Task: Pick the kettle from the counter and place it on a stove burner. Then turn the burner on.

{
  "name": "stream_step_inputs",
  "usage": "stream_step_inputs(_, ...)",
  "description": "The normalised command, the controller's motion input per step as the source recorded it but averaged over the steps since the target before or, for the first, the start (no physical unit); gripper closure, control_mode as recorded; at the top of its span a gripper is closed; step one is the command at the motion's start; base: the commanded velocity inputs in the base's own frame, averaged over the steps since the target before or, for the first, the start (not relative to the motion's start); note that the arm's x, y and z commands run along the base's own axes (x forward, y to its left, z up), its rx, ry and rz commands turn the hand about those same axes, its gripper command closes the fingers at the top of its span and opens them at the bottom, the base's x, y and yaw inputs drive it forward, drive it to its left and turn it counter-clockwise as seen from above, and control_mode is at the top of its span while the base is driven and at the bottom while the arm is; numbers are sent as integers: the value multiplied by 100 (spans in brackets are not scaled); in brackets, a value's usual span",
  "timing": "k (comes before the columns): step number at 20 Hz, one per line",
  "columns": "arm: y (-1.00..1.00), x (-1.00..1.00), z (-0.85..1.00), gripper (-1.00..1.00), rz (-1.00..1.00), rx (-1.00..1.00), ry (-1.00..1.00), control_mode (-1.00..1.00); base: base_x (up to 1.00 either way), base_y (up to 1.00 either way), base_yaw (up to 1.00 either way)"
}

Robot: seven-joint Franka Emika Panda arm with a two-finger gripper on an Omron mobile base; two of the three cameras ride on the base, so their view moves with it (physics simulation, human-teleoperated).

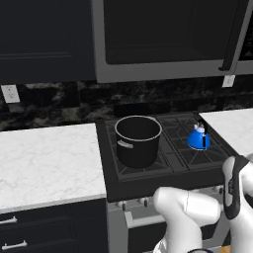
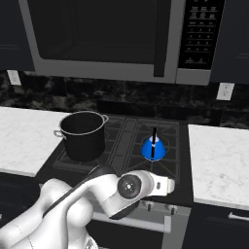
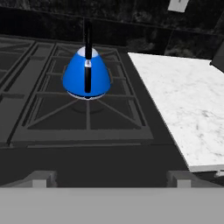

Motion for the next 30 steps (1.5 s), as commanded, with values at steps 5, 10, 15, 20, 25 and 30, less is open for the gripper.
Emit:
stream_step_inputs(5, -31, -7, -1, -100, -5, 6, -5, -100, 0, 0, 0)
stream_step_inputs(10, -23, -27, -14, -100, -2, 0, -3, -100, 0, 0, 0)
stream_step_inputs(15, -27, -31, -46, -100, -2, 0, -6, -100, 0, 0, 0)
stream_step_inputs(20, -24, -23, -55, -100, 0, 0, -2, -100, 0, 0, 0)
stream_step_inputs(25, -14, -4, -50, -100, 0, 0, -5, -100, 0, 0, 0)
stream_step_inputs(30, -16, 0, -53, -100, 0, 1, -10, -100, 0, 0, 0)
